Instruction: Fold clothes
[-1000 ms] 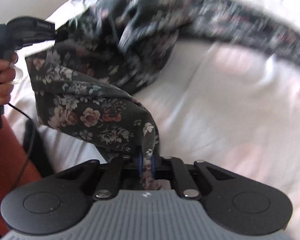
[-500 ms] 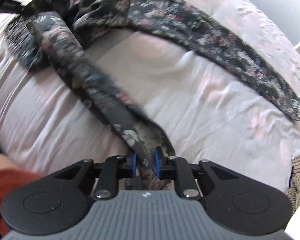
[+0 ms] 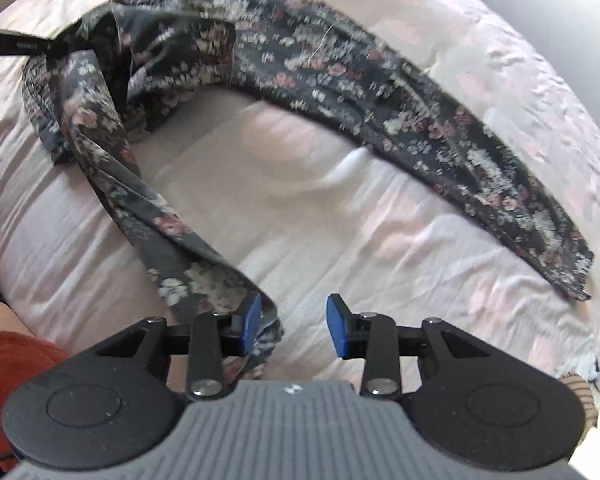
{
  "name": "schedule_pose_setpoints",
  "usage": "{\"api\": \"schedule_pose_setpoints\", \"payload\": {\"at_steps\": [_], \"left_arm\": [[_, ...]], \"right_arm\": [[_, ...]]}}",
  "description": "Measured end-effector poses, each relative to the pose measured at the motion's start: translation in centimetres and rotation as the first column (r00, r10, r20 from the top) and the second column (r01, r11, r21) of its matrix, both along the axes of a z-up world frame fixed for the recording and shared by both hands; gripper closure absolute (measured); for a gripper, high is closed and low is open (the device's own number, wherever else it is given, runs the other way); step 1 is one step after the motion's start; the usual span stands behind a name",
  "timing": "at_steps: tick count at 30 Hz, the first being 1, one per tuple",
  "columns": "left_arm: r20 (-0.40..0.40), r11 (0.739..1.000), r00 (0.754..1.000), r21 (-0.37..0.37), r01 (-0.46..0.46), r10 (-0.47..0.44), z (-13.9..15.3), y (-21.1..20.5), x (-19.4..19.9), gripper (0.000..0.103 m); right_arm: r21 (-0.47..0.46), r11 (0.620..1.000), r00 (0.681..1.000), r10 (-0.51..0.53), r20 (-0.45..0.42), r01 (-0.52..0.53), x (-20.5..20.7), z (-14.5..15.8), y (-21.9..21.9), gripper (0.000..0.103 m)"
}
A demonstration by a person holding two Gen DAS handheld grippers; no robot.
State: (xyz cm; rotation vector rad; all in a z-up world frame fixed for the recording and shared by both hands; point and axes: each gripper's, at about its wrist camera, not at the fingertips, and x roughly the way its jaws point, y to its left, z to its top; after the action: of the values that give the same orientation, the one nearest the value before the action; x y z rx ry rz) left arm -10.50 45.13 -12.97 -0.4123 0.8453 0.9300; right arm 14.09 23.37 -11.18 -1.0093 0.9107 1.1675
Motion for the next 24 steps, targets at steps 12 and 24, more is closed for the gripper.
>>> {"api": "schedule_pose_setpoints", "payload": {"at_steps": [12, 24], "left_arm": [[-0.031, 1.000, 1.000, -0.005, 0.001, -0.001, -0.3, 0.2, 0.7, 0.101], [-0.026, 1.000, 1.000, -0.006, 0.001, -0.001, -0.2, -0.1, 0.5, 0.101]], "right_arm": [[-0.029, 0.990, 0.946, 0.125, -0.300, -0.140, 0.5, -3.6, 0.8, 0.069], [-0.120, 0.941, 0.937, 0.292, -0.192, -0.318, -4.1, -5.9, 1.6, 0.081]]}}
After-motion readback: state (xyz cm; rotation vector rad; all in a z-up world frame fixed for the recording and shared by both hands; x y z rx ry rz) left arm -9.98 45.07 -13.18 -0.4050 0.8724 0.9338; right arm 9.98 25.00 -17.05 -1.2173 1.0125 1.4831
